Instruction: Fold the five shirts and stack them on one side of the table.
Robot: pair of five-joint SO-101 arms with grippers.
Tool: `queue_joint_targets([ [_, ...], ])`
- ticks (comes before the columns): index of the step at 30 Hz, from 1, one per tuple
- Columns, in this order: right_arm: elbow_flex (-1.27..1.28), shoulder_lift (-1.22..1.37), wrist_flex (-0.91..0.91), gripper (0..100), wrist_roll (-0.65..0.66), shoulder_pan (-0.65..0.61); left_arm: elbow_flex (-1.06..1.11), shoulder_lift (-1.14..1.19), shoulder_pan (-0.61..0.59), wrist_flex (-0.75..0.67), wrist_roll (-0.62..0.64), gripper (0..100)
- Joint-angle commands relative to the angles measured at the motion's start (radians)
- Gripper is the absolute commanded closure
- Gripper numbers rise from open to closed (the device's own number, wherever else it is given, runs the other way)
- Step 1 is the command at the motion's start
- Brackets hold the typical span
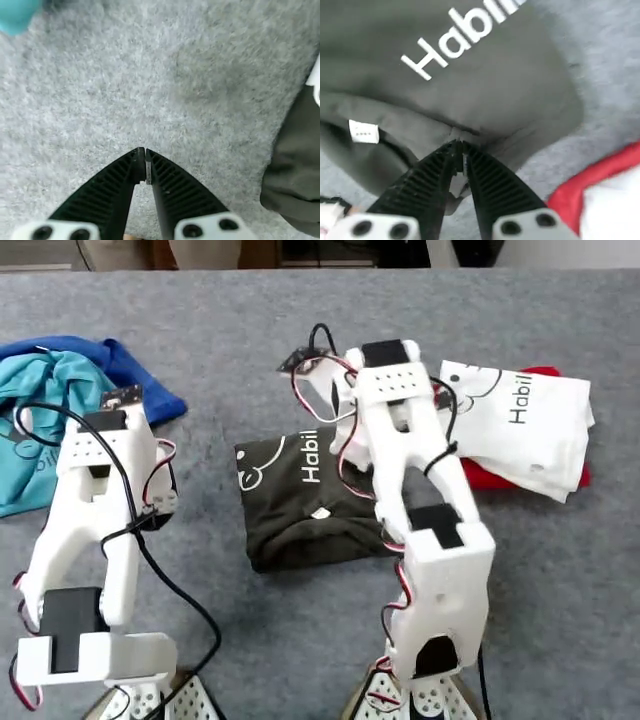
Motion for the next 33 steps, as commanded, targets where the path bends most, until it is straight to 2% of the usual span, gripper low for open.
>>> queue_joint_targets([
  [1,0.028,-0.013,0.020,99.8,-0.011,-0.010,0.026,-0.012,0.003,-0.044,0.012,98],
  [6,0.245,-0.168,0.014,99.8,-0.009,0.024,0.035,-0.012,0.003,-0.058,0.012,98],
  [11,0.529,-0.455,-0.061,99.8,0.089,0.081,0.035,-0.010,0.003,-0.094,0.009,98],
  [14,0.717,-0.582,-0.157,99.8,0.169,0.159,0.034,-0.010,0.002,-0.098,0.012,98],
  [17,0.855,-0.628,-0.255,99.8,0.272,0.288,0.034,-0.012,-0.025,-0.098,0.012,98],
  [20,0.917,-0.624,-0.290,99.7,0.353,0.371,0.034,-0.010,-0.057,-0.100,0.011,98],
  [22,0.892,-0.630,-0.284,99.7,0.359,0.375,0.034,-0.010,-0.064,-0.100,0.008,98],
  [25,0.759,-0.627,-0.265,99.7,0.281,0.311,0.034,-0.010,-0.057,-0.100,0.011,98],
  [28,0.559,-0.575,-0.261,99.7,0.083,0.200,0.034,-0.012,-0.032,-0.091,0.017,98],
  [30,0.426,-0.492,-0.247,99.7,-0.029,0.130,0.046,-0.022,-0.017,-0.091,0.044,98],
  [33,0.236,-0.306,-0.183,99.7,-0.117,0.053,0.095,-0.071,-0.008,-0.100,0.074,98],
])
